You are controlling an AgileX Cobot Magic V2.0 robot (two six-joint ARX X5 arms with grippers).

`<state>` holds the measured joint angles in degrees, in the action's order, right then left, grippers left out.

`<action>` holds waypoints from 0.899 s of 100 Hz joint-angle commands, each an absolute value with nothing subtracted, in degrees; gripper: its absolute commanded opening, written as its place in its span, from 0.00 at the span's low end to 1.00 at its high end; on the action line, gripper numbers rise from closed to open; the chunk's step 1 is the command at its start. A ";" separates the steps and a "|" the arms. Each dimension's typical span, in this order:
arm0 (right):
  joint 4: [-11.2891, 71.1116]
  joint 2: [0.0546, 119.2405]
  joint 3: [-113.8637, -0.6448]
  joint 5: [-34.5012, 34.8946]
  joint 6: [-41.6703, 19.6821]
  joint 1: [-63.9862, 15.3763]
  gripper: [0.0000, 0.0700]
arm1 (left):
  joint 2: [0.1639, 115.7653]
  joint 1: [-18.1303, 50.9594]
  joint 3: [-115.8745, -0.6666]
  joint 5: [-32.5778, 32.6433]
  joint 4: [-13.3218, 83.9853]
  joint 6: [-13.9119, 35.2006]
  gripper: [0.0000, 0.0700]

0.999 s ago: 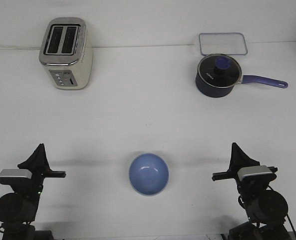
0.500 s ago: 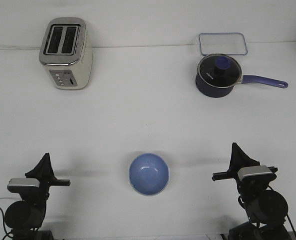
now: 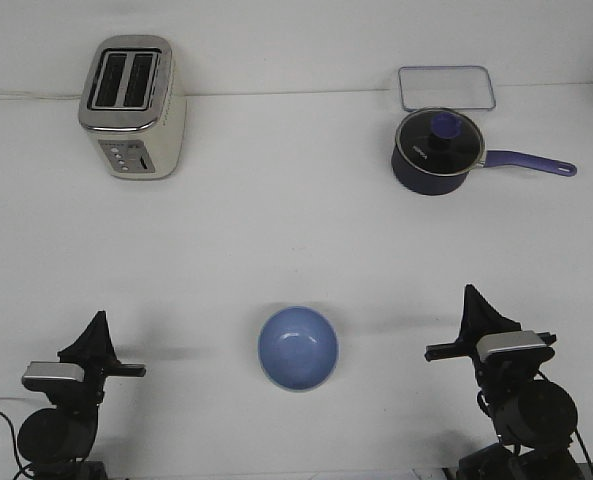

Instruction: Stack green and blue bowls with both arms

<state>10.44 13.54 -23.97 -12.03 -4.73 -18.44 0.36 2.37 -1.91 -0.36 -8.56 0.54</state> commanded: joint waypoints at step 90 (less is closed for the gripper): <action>10.09 8.14 -18.44 -8.84 10.39 -9.15 0.00 | 0.38 2.37 -0.80 -0.60 -9.06 0.95 0.02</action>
<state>9.91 8.80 -21.15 -11.33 5.26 -12.40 0.38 2.37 -1.91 -0.36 -8.56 0.80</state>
